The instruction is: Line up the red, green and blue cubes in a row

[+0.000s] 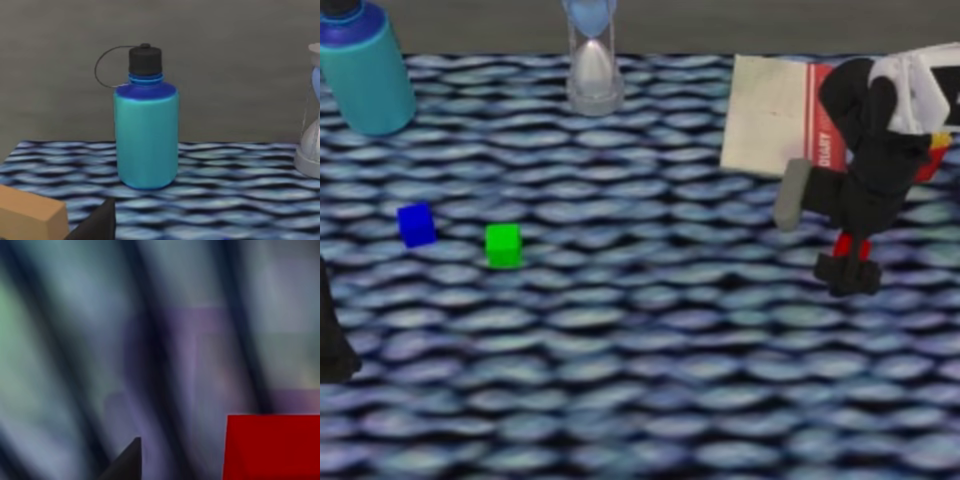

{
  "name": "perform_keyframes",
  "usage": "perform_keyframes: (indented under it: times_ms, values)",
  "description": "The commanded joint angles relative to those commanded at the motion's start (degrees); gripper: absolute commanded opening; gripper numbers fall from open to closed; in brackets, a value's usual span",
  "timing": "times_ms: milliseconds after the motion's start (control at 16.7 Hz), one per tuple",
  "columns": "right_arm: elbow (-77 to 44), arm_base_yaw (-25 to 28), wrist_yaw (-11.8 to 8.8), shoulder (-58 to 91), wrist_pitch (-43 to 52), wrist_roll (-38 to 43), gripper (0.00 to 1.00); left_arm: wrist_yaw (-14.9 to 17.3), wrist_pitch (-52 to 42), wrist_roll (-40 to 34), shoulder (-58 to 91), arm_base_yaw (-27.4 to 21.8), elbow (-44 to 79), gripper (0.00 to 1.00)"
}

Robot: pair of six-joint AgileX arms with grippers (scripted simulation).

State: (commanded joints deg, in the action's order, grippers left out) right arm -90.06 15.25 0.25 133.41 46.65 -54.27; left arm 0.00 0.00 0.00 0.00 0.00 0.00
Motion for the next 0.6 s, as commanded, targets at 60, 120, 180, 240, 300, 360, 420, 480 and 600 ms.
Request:
perform_keyframes:
  times_ms: [60,120,180,240,300,360,420,480,600]
  values:
    - [0.00,0.00,0.00,0.00,0.00,0.00,0.17,0.00,0.00,0.00,0.00,0.00,0.00,1.00]
    - [0.00,0.00,0.00,0.00,0.00,0.00,0.10,0.00,0.00,0.00,0.00,0.00,0.00,1.00]
    - [0.00,0.00,0.00,0.00,0.00,0.00,0.02,0.00,0.00,0.00,0.00,0.00,0.00,1.00]
    - [0.00,0.00,0.00,0.00,0.00,0.00,0.00,0.00,0.00,0.00,0.00,0.00,0.00,1.00]
    - [0.00,0.00,0.00,0.00,0.00,0.00,0.00,0.00,0.00,0.00,0.00,0.00,0.00,1.00]
    - [0.00,0.00,0.00,0.00,0.00,0.00,0.00,0.00,0.00,0.00,0.00,0.00,0.00,1.00]
    - [0.00,0.00,0.00,0.00,0.00,0.00,0.00,0.00,0.00,0.00,0.00,0.00,0.00,1.00]
    - [0.00,0.00,0.00,0.00,0.00,0.00,0.00,0.00,0.00,0.00,0.00,0.00,0.00,1.00]
    - [0.00,0.00,0.00,0.00,0.00,0.00,0.00,0.00,0.00,0.00,0.00,0.00,0.00,1.00]
